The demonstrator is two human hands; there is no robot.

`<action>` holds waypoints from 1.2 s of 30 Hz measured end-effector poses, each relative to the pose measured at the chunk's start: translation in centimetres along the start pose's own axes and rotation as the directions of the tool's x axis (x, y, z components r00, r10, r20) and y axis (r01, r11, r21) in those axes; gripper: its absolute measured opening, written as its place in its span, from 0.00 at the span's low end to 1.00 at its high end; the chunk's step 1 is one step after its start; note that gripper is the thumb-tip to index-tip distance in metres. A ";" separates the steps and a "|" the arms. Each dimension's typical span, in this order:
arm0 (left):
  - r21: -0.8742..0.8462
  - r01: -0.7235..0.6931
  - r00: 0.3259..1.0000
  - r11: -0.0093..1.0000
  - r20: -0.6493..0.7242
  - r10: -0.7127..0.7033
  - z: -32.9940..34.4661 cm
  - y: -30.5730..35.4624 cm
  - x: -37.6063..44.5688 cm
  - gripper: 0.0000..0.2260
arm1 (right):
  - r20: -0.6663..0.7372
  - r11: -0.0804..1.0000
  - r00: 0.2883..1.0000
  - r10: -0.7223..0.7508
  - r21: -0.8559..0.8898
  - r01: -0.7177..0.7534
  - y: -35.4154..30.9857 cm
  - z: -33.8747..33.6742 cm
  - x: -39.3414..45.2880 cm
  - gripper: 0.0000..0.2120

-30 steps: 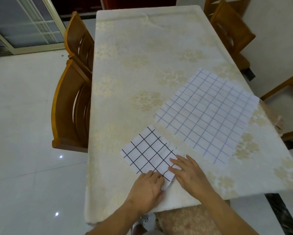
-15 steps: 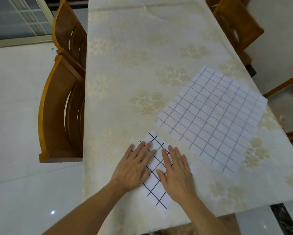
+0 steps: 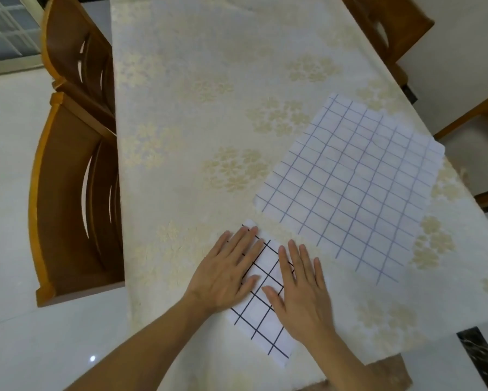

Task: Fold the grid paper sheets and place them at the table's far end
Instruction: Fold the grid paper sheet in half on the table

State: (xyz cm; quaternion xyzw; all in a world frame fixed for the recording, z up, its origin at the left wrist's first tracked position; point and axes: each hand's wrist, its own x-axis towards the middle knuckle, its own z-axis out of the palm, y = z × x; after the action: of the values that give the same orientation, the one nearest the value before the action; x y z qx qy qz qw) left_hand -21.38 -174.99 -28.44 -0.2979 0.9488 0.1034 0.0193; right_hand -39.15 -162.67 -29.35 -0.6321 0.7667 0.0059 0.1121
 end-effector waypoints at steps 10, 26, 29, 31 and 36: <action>0.022 0.028 0.998 0.999 0.047 -0.029 0.8 -1.5 1.7 0.34 | -0.016 0.992 0.993 0.119 0.032 -0.119 -0.5 1.1 -0.1 0.38; 0.017 -0.163 0.982 0.987 0.105 0.160 1.4 -1.3 -1.7 0.32 | -0.068 0.900 0.899 0.432 0.086 -0.427 -5.7 2.4 -4.5 0.38; 0.041 -0.179 0.978 0.983 0.115 0.174 1.2 -1.2 -1.8 0.33 | -0.078 0.893 0.891 0.448 0.094 -0.441 -5.7 2.4 -4.7 0.38; 0.041 -0.173 0.979 0.984 0.120 0.167 0.9 -1.4 -2.0 0.33 | -0.083 0.879 0.877 0.473 0.110 -0.464 -6.0 2.2 -4.8 0.38; 0.018 -0.096 0.990 0.995 0.104 0.094 1.0 -1.1 -2.1 0.34 | -0.063 0.893 0.892 0.447 0.083 -0.442 -5.3 2.0 -4.5 0.38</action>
State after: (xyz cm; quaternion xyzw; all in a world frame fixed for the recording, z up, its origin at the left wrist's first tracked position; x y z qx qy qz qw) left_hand -19.08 -174.45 -29.43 -0.2464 0.9608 0.1083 0.0667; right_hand -32.92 -159.11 -29.78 -0.4358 0.8945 -0.0199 0.0977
